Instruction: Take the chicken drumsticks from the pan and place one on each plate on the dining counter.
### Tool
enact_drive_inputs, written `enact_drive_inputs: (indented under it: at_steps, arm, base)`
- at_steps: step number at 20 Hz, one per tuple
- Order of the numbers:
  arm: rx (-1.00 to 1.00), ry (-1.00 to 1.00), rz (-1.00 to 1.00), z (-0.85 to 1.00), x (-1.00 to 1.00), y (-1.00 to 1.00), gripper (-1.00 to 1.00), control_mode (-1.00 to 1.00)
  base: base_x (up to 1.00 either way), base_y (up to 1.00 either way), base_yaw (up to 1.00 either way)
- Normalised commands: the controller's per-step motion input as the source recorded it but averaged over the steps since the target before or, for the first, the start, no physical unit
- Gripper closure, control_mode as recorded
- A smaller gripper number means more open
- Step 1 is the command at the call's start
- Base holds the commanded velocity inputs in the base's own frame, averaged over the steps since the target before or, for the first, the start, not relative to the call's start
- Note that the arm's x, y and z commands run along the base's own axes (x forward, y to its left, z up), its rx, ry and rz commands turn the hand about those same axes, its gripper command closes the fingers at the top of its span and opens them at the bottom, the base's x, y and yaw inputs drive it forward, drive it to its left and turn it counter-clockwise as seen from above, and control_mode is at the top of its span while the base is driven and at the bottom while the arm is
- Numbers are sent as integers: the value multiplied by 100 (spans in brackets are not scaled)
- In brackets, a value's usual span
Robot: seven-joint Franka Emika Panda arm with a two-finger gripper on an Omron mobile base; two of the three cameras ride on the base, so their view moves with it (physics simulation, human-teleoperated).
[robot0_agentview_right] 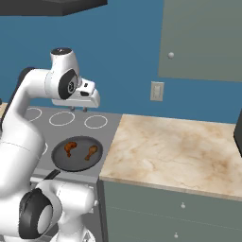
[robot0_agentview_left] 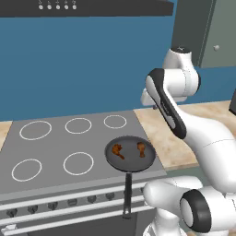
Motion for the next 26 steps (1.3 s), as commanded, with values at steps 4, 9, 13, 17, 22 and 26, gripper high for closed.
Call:
enact_drive_inputs:
  at_steps: [4, 9, 13, 17, 22, 26]
  arm:
    - [0, -5, 0, -7, 0, 6, -100, -100]
    - [3, -7, 0, -45, 0, 11, -100, -100]
    - [1, -8, 0, -65, 0, 0, -100, -100]
    - [0, -8, 0, -67, 0, 0, -100, -100]
    - [0, -3, 0, -61, 4, 3, -100, -100]
    - [0, -1, -1, -57, 9, 5, -100, -100]
  base:
    - [0, 0, 0]
    - [0, 0, 0]
    - [0, 0, 0]
    - [0, 0, 0]
    - [0, 0, 0]
    - [0, 0, 0]
